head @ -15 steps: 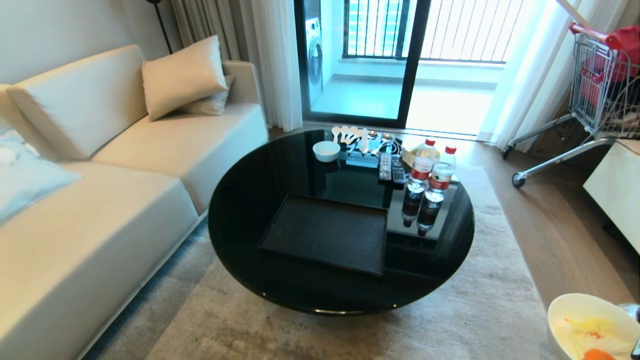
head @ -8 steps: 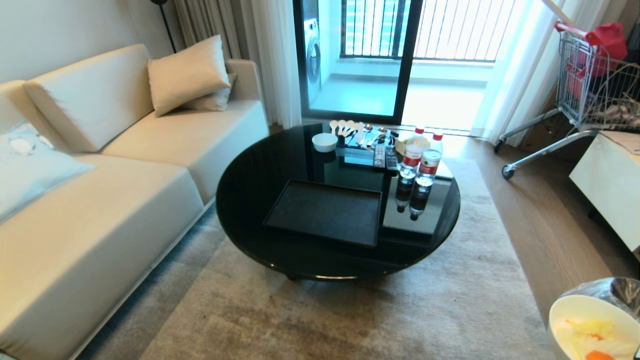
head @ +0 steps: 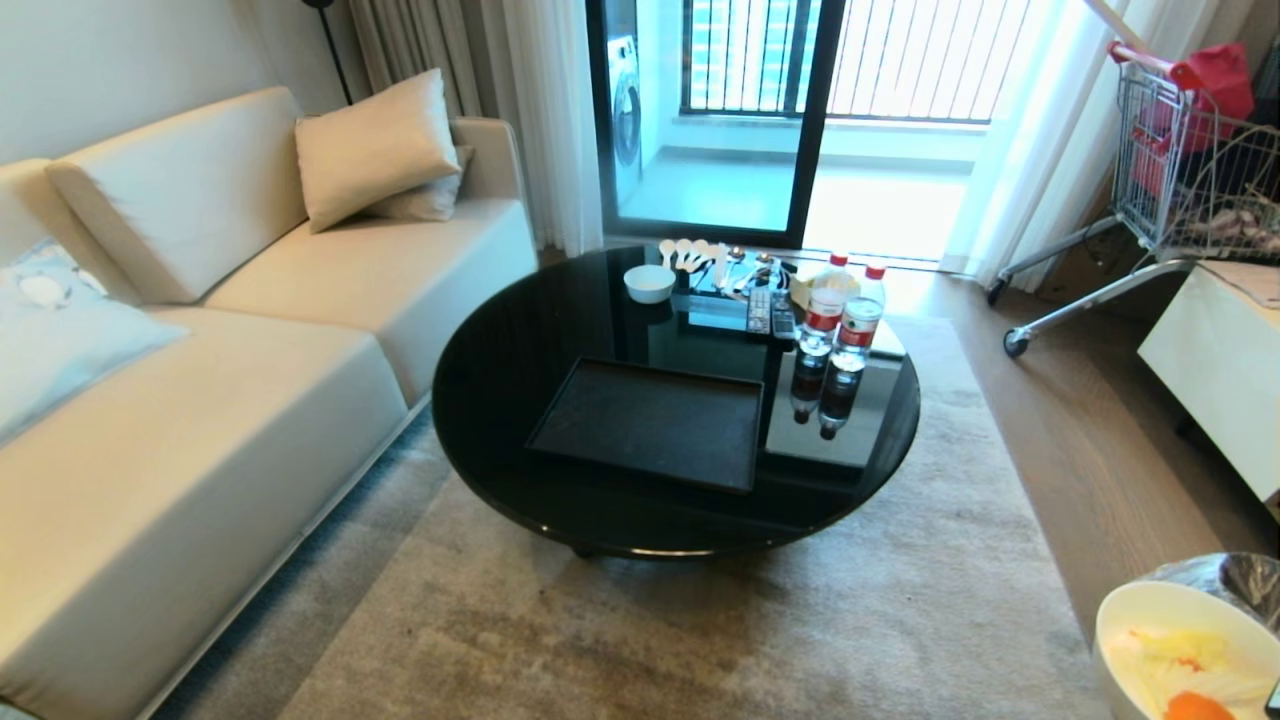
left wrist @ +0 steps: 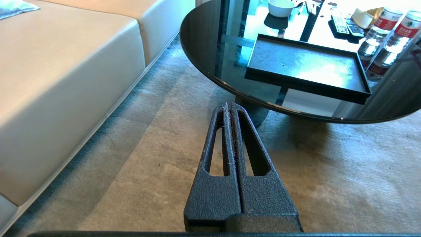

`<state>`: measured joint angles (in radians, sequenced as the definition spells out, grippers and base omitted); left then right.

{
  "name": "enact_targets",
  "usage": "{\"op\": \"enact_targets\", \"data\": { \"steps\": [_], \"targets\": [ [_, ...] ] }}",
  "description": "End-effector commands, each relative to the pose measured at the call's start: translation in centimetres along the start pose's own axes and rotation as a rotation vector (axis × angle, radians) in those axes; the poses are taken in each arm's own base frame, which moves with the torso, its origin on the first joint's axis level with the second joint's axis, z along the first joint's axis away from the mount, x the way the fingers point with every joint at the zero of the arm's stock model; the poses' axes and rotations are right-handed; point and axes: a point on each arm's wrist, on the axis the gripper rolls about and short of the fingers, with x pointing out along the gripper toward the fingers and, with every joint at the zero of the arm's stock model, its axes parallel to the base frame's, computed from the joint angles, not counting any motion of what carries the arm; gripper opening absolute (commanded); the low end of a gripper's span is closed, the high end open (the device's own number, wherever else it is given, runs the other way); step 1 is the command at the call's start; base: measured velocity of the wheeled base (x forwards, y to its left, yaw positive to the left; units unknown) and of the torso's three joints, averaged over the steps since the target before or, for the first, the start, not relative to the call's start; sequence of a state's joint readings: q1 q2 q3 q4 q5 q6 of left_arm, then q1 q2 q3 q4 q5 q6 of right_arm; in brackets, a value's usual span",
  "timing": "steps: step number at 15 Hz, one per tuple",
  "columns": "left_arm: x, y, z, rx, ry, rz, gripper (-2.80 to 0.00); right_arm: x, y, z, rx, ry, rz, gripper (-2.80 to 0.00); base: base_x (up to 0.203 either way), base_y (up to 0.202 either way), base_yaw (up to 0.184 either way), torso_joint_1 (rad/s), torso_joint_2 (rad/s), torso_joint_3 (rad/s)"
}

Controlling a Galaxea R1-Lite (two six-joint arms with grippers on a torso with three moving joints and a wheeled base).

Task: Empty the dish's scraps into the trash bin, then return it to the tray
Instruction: Move the bowl over the trash can

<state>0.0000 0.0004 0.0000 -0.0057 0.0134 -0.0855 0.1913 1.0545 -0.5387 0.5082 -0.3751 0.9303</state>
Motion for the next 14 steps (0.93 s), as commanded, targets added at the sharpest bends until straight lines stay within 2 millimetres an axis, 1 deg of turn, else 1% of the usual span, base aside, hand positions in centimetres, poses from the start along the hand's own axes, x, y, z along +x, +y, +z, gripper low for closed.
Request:
{"op": "enact_targets", "data": {
  "steps": [1,9,14],
  "targets": [
    [0.00,0.00,0.00,-0.001,-0.001,0.000,-2.80,0.02,0.05,0.03,0.003,-0.001,-0.002,-2.80,0.000,0.000,0.000,0.000,0.00,0.000],
    [0.00,0.00,0.00,-0.001,-0.001,0.000,-2.80,0.36,0.24,-0.04,-0.006,0.012,-0.016,-2.80,0.000,0.000,0.000,0.000,0.00,0.000],
    [0.00,0.00,0.00,0.000,-0.001,0.000,-2.80,0.78,0.69,0.09,-0.007,0.015,-0.018,-2.80,0.000,0.000,0.000,0.000,0.00,0.000]
  ]
}}
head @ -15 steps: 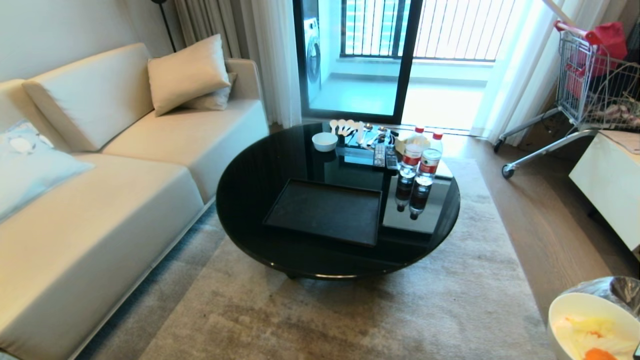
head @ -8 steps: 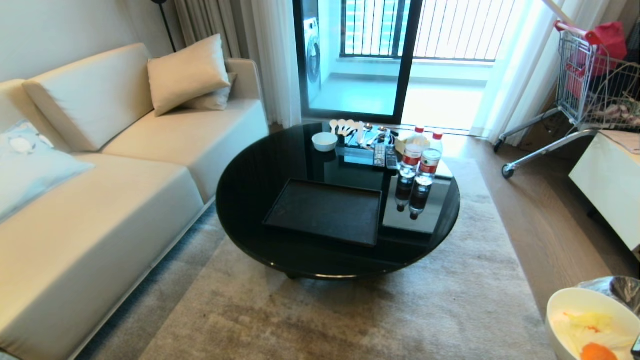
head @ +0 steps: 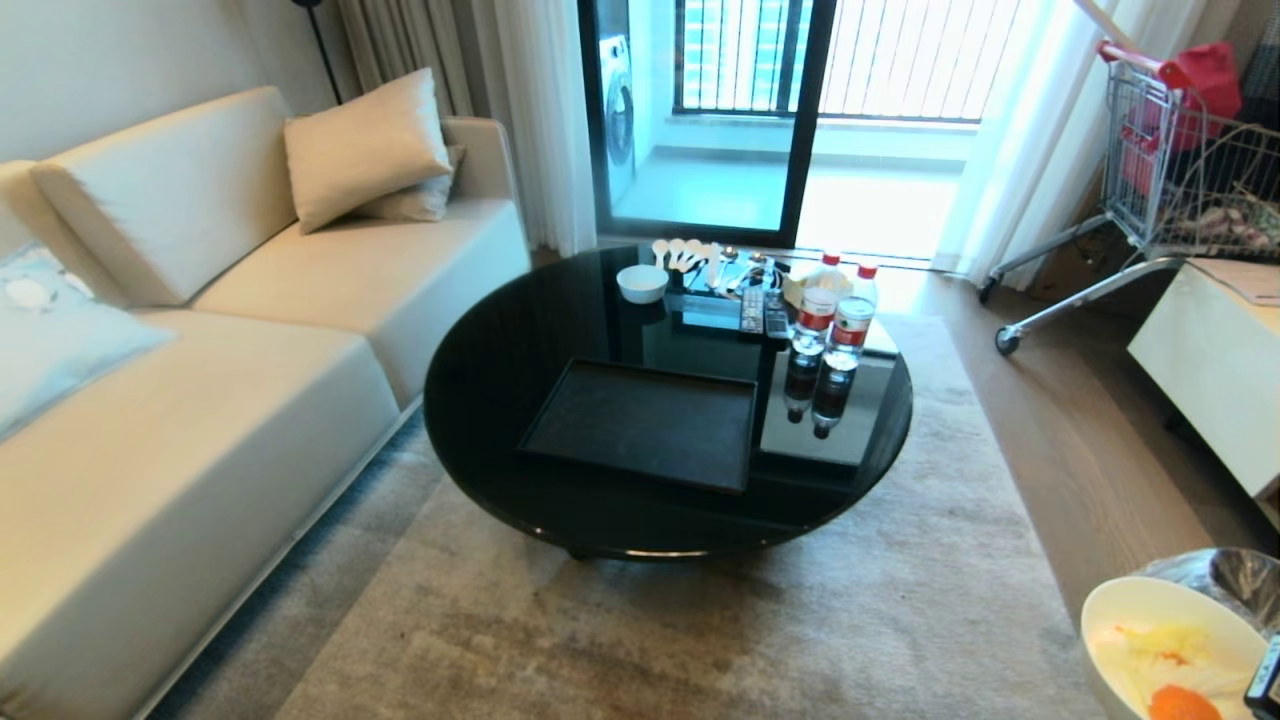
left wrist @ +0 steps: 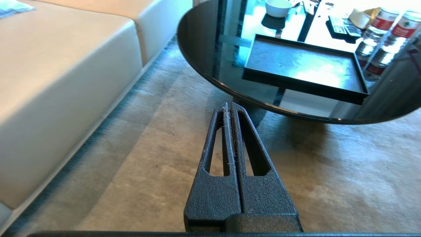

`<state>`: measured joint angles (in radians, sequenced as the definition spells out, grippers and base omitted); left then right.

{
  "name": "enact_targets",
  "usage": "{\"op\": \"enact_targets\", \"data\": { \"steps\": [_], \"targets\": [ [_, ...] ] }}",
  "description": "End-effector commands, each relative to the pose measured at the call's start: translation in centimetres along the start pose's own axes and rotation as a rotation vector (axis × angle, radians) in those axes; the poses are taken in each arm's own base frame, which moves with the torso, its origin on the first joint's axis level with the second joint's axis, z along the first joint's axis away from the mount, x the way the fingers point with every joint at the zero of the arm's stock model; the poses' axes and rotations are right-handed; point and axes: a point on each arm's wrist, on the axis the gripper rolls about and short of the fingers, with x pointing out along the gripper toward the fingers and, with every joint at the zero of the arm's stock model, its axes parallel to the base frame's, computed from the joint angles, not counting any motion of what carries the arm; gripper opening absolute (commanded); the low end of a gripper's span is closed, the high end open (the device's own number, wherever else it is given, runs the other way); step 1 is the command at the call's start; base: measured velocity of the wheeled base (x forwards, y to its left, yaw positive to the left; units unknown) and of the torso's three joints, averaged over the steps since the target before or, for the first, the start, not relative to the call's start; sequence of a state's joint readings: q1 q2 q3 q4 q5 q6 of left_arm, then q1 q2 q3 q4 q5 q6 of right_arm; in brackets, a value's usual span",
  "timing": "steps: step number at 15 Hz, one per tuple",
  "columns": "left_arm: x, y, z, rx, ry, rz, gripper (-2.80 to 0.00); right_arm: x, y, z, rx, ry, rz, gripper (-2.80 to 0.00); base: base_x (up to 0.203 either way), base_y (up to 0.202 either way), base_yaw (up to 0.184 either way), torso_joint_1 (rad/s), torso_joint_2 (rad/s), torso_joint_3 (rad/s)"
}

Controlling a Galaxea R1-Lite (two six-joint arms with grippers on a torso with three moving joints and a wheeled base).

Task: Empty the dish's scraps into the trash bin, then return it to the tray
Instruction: Move the bowl over the trash can

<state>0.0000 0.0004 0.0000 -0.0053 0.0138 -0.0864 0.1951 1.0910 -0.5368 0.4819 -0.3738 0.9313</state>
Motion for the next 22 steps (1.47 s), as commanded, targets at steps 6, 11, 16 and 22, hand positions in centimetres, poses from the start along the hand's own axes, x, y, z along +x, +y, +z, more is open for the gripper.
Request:
{"op": "enact_targets", "data": {
  "steps": [6,11,16,22],
  "targets": [
    [0.00,0.00,0.01,0.000,-0.001,0.000,-2.80,0.26,0.14,0.01,0.001,0.008,-0.015,-2.80,-0.001,0.009,-0.156,0.004,0.00,0.001],
    [0.00,0.00,0.01,-0.001,-0.001,0.000,-2.80,0.23,0.07,-0.03,0.001,0.007,-0.016,-2.80,0.000,0.011,-0.167,0.005,0.00,0.003],
    [0.00,0.00,0.01,-0.001,-0.001,0.000,-2.80,0.16,-0.04,-0.07,0.002,0.006,-0.015,-2.80,0.000,0.010,-0.168,0.002,0.00,0.001],
    [0.00,0.00,0.01,-0.001,-0.001,0.000,-2.80,0.16,-0.39,-0.33,0.000,0.008,-0.020,-2.80,0.000,0.011,-0.166,0.001,0.00,0.004]
  ]
}}
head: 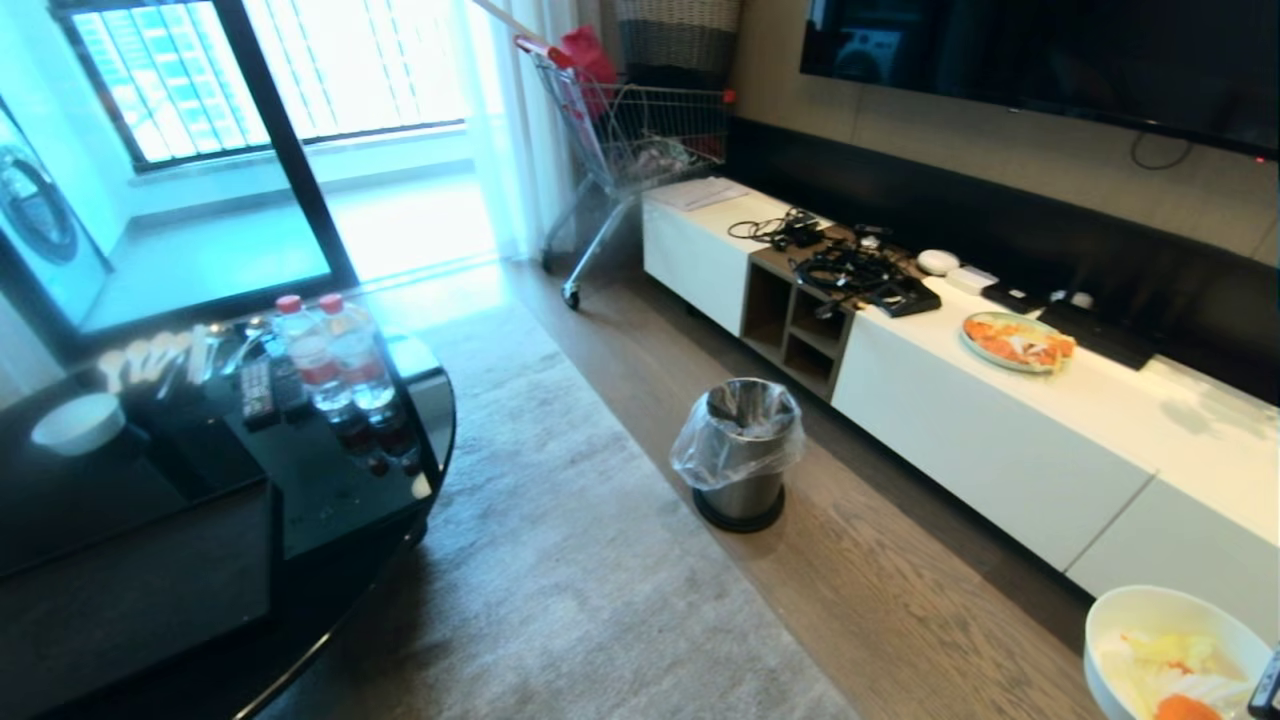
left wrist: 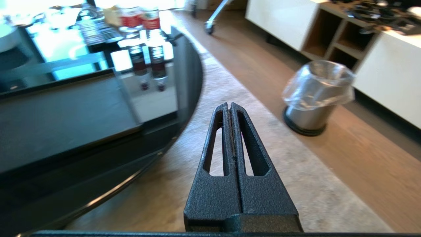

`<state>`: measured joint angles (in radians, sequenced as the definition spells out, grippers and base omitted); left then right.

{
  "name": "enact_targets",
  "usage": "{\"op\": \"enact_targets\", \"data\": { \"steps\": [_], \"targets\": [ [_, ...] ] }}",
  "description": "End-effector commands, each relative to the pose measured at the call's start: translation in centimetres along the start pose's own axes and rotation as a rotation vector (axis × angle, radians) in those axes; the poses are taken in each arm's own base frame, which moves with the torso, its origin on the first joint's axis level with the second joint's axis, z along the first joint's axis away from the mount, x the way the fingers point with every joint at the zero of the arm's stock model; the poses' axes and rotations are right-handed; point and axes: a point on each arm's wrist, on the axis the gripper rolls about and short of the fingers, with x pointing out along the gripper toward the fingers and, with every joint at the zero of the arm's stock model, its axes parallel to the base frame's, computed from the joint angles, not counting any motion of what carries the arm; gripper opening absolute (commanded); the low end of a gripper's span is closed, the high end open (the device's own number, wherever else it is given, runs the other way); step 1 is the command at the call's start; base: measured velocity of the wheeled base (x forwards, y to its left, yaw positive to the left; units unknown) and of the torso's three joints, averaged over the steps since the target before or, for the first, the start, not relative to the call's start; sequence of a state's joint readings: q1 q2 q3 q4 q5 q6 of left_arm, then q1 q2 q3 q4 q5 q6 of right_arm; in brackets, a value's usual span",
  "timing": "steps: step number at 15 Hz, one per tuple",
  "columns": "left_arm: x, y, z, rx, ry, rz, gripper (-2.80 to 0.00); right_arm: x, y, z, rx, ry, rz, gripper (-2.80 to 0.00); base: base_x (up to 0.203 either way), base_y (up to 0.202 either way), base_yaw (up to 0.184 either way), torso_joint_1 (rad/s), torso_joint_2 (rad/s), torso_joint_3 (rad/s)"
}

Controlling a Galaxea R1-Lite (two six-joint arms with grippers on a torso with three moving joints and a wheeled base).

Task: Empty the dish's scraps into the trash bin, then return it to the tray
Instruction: Move the bowl over the trash can

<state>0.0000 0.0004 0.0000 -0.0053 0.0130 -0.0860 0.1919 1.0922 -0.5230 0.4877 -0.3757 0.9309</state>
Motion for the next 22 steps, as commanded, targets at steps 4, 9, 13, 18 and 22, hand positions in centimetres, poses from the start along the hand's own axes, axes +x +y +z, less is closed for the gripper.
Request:
{"op": "enact_targets", "data": {
  "steps": [4,9,13,18,22],
  "targets": [
    [0.00,0.00,0.01,-0.001,-0.001,0.001,-2.80,-0.10,-0.12,-0.04,0.007,-0.006,0.004,-2.80,0.001,0.008,-0.154,0.003,0.00,0.004],
    [0.00,0.00,0.01,-0.001,-0.001,0.001,-2.80,-0.05,-0.12,-0.08,0.005,-0.004,0.003,-2.80,0.000,0.002,-0.019,0.000,0.00,0.001],
    [0.00,0.00,0.01,-0.001,-0.001,0.001,-2.80,-0.02,-0.11,-0.09,0.006,-0.001,0.003,-2.80,0.000,0.000,0.000,0.000,0.00,0.000],
    [0.00,0.00,0.01,-0.001,-0.001,0.001,-2.80,-0.11,-0.65,-0.47,0.004,-0.002,0.005,-2.80,0.000,0.000,0.000,0.000,0.00,0.000],
    [0.00,0.00,0.01,0.000,-0.001,0.001,-2.80,0.00,-0.79,-0.62,0.002,0.002,0.000,-2.80,0.000,0.000,0.000,0.000,0.00,0.000]
  ]
}}
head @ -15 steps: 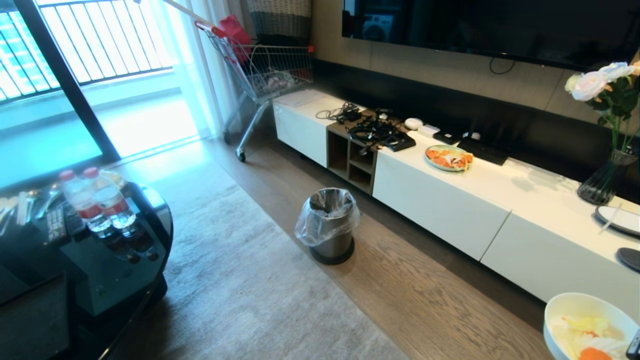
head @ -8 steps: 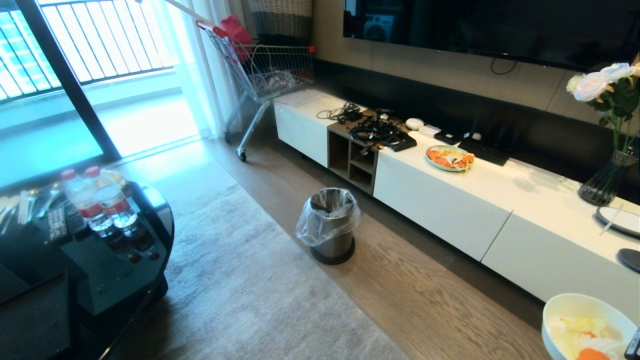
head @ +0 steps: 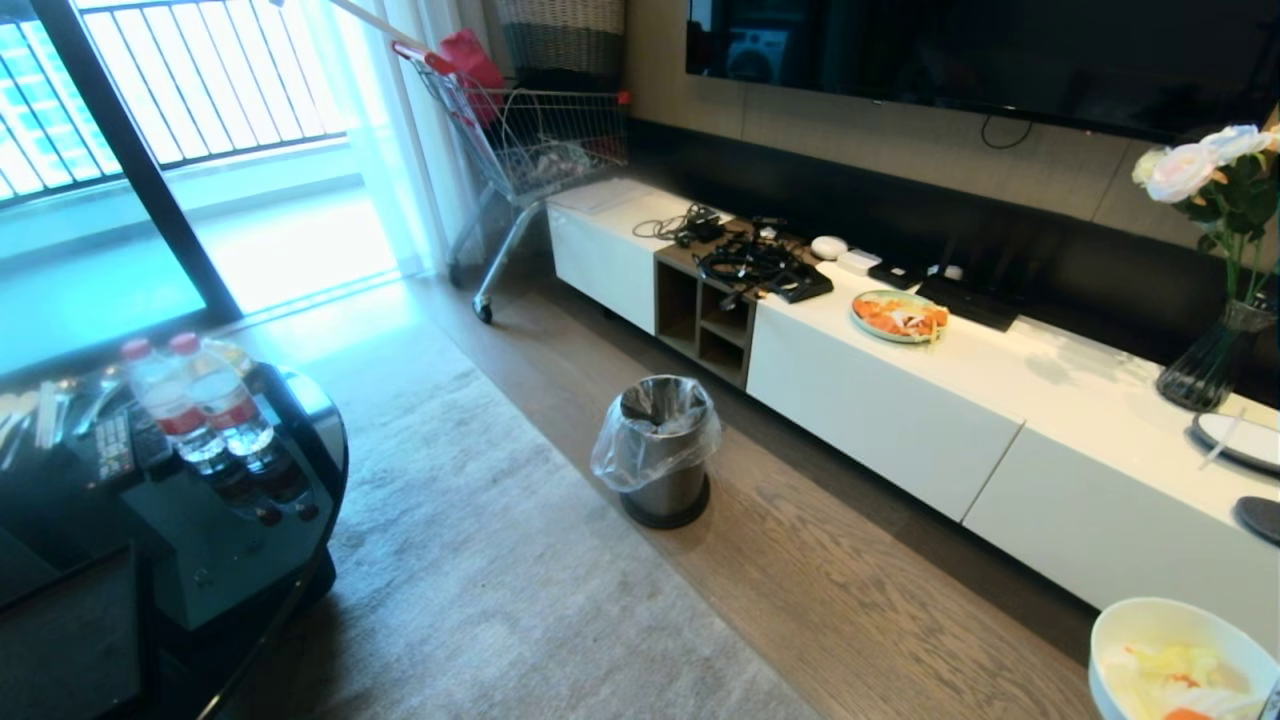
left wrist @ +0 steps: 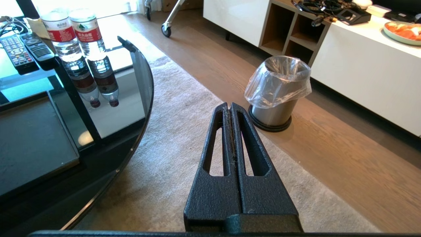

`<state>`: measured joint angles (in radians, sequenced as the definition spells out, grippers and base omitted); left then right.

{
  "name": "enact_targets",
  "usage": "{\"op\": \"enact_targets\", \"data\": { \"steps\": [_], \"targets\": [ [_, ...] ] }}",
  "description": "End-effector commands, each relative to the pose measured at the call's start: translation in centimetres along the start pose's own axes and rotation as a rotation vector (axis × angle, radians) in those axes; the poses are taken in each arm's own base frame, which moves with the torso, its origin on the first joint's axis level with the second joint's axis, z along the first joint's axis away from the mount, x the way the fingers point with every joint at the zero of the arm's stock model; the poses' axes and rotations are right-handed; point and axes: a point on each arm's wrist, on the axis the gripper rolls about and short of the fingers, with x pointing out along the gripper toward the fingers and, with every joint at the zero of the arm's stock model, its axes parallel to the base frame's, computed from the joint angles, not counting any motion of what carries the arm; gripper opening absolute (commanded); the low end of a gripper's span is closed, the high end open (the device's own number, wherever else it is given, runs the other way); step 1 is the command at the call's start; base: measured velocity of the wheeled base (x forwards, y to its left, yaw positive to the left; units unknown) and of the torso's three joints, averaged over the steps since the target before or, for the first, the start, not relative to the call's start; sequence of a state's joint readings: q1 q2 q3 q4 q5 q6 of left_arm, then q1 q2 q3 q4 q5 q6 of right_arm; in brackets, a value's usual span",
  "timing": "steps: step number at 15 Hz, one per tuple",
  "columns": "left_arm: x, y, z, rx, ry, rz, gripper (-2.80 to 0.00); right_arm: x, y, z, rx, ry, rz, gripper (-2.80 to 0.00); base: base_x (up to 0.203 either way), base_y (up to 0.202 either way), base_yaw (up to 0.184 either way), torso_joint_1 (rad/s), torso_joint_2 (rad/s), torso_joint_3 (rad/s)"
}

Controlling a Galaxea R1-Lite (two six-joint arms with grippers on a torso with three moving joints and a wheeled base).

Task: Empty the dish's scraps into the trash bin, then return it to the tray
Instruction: Move the bowl over the trash can

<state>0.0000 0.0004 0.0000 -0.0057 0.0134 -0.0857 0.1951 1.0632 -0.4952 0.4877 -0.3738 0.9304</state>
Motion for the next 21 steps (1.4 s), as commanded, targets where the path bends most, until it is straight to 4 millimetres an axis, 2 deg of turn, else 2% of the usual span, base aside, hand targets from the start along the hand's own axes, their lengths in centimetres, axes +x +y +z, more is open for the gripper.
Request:
{"op": "enact_targets", "data": {
  "steps": [1,7,21],
  "targets": [
    [0.00,0.00,0.00,-0.002,-0.001,0.000,-2.80,0.14,-0.22,-0.22,0.002,0.003,-0.008,-2.80,0.000,0.000,0.000,0.000,0.00,0.000],
    [0.00,0.00,0.00,0.000,-0.001,0.000,-2.80,0.00,-0.47,-0.34,0.006,-0.001,-0.003,-2.80,0.019,0.000,0.000,-0.001,0.00,0.000],
    [0.00,0.00,0.00,0.001,-0.001,0.000,-2.80,0.08,-0.63,-0.50,0.007,0.001,-0.005,-2.80,0.185,0.000,0.002,0.003,0.00,0.003]
  ]
}}
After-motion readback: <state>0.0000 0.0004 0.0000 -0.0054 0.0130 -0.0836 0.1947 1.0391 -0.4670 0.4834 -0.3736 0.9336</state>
